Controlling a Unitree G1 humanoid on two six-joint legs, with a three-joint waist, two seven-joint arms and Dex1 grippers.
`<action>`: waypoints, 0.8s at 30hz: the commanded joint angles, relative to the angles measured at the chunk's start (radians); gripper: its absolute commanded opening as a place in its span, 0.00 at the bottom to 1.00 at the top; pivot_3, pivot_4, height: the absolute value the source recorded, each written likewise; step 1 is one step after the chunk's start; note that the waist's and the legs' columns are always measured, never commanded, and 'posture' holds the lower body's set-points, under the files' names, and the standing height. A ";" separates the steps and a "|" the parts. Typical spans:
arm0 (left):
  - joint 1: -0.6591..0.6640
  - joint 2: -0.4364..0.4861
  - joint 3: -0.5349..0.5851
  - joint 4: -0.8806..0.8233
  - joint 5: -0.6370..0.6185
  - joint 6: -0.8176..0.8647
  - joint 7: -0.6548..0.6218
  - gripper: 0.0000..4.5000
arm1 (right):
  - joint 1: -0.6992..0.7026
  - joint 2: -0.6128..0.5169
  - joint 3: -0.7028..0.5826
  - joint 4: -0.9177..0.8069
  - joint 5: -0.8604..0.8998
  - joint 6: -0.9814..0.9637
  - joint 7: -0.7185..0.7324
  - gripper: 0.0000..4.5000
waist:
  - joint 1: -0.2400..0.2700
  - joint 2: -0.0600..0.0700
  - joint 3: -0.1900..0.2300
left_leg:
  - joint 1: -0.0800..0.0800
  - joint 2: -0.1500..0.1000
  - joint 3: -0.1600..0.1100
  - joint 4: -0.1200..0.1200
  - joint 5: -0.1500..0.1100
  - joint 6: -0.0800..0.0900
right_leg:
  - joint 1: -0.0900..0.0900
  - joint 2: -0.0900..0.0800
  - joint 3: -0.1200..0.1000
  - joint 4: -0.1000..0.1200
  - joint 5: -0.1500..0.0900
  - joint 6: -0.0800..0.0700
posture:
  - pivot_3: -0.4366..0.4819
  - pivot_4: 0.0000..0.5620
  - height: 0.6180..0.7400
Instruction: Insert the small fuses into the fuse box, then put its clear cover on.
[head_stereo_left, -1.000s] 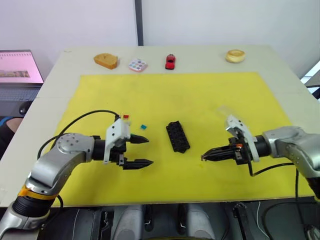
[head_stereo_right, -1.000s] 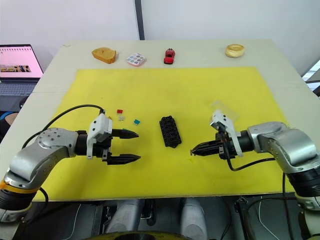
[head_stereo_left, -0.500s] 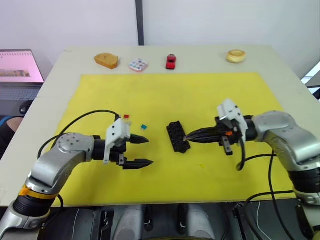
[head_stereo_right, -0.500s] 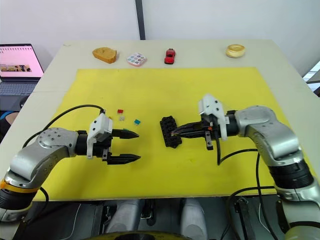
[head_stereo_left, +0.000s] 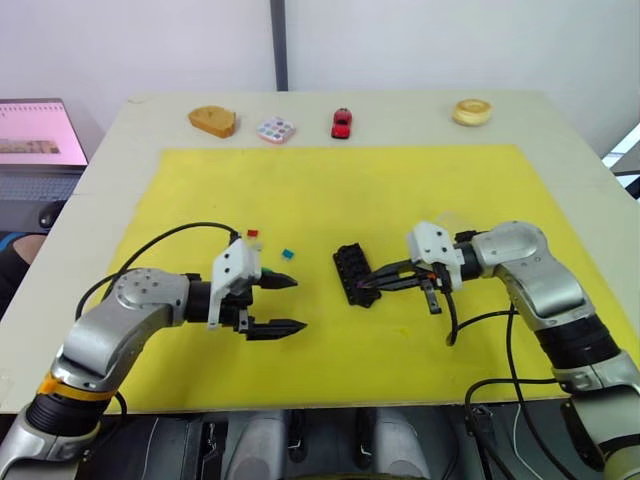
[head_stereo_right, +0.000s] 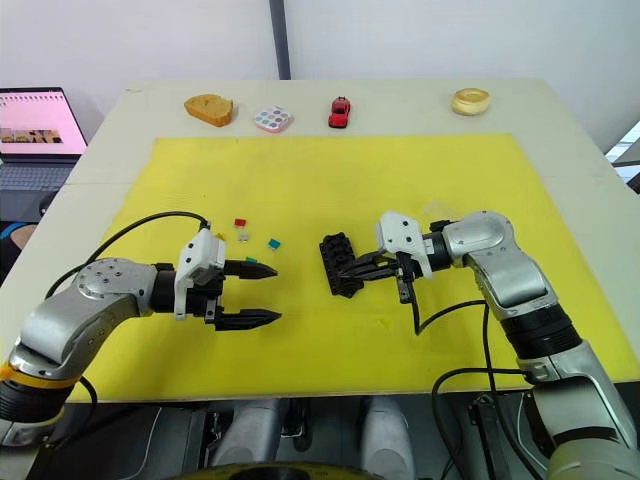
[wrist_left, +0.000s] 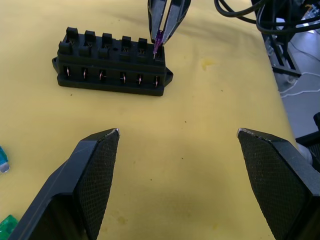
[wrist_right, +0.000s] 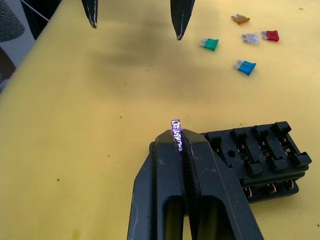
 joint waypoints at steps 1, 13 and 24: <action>0.005 0.008 0.020 -0.037 -0.012 -0.003 0.003 0.89 | -0.005 -0.012 -0.046 -0.010 0.022 0.001 0.009 0.01 | 0.000 0.000 0.000 | 0.000 0.000 0.000 0.000 0.000 0.000 | 0.000 0.000 0.000 0.000 0.000 0.000 | 0.48 0.27 1.00; -0.004 0.004 0.008 -0.023 -0.008 -0.008 -0.005 0.89 | 0.033 -0.017 -0.044 -0.016 -0.004 -0.040 0.019 0.01 | 0.000 0.000 0.000 | 0.000 0.000 0.000 0.000 0.000 0.000 | -0.001 0.000 0.000 0.000 0.000 0.000 | 0.48 0.27 1.00; 0.003 0.004 0.014 -0.026 -0.010 -0.005 0.001 0.89 | 0.030 -0.002 -0.022 0.017 -0.050 -0.100 0.020 0.01 | 0.000 0.000 0.000 | 0.000 0.000 0.000 0.000 0.000 0.000 | -0.001 0.000 0.000 0.000 0.000 0.000 | 0.48 0.27 1.00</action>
